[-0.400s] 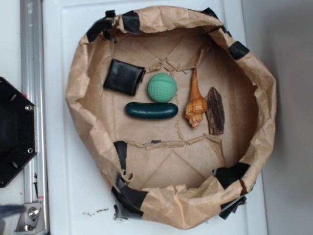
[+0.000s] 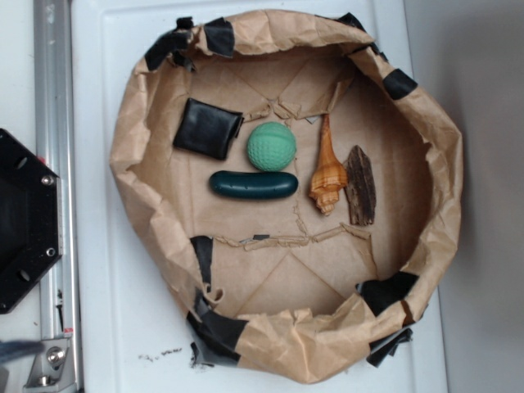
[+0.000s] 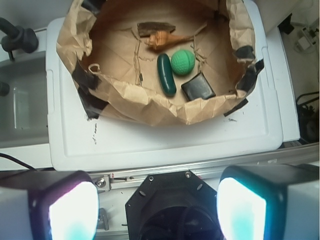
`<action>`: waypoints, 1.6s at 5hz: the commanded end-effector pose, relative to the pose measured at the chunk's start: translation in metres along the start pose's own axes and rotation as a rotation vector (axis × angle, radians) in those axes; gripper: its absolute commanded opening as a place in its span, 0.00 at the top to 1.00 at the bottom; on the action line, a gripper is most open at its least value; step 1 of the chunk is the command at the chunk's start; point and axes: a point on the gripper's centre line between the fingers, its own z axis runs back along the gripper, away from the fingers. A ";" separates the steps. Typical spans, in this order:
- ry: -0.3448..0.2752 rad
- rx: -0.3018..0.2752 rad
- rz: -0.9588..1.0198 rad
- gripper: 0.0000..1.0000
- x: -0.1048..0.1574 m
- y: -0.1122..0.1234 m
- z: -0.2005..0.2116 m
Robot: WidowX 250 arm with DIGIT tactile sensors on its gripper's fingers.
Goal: Grab the green ball.
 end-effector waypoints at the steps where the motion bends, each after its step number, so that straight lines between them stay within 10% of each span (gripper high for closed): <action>1: 0.064 0.050 -0.006 0.00 0.064 0.012 -0.045; 2: 0.108 0.019 -0.058 0.00 0.085 0.025 -0.072; 5: -0.064 0.195 -0.743 0.00 0.130 0.042 -0.155; 7: -0.074 0.116 -0.881 0.00 0.144 0.061 -0.205; 8: -0.120 0.015 -0.857 1.00 0.163 0.047 -0.215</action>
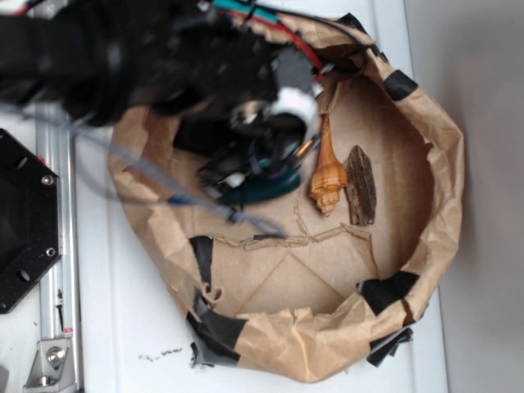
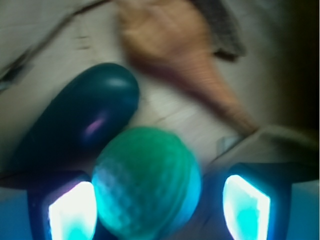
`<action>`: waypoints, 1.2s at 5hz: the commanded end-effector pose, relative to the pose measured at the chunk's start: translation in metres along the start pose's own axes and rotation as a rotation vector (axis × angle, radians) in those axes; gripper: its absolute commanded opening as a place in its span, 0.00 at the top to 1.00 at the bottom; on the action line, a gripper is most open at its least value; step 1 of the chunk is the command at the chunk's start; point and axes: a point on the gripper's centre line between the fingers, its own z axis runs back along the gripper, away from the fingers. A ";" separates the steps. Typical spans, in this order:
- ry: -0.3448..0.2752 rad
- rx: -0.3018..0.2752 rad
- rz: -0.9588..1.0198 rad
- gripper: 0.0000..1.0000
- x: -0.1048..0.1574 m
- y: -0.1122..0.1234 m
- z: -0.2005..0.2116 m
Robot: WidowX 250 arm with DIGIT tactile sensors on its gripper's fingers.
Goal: Grab the green ball.
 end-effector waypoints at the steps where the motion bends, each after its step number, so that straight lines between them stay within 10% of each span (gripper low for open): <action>1: -0.075 -0.052 0.019 1.00 0.033 0.009 0.005; 2: 0.025 -0.047 -0.010 1.00 0.043 0.006 0.040; 3: -0.074 0.005 0.001 1.00 0.074 -0.002 0.090; 6: -0.127 -0.115 0.525 1.00 0.075 -0.034 0.191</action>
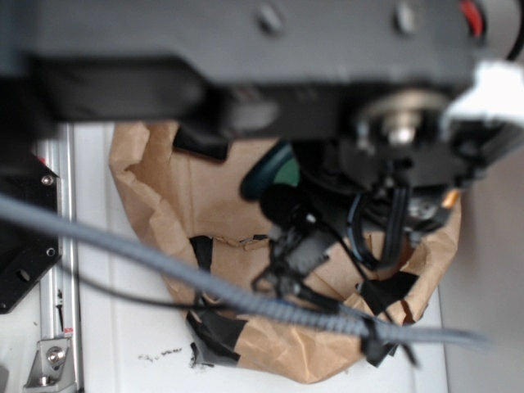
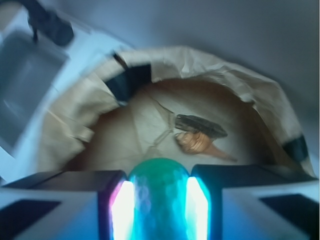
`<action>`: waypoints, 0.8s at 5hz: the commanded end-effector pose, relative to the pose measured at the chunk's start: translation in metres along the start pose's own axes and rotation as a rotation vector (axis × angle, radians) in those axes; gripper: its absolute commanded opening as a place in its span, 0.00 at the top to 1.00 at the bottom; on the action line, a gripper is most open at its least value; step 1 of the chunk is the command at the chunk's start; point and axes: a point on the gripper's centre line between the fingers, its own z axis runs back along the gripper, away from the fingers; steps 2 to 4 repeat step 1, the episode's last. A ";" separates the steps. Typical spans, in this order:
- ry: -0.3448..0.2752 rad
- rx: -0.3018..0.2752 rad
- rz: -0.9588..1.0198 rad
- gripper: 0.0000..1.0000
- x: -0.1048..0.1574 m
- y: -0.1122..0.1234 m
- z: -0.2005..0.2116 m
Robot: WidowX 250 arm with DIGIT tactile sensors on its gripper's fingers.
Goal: Grab the green ball.
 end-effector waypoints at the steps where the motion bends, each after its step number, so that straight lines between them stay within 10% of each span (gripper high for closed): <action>1: -0.047 0.037 0.230 1.00 -0.005 -0.010 0.019; 4: -0.047 0.037 0.230 1.00 -0.005 -0.010 0.019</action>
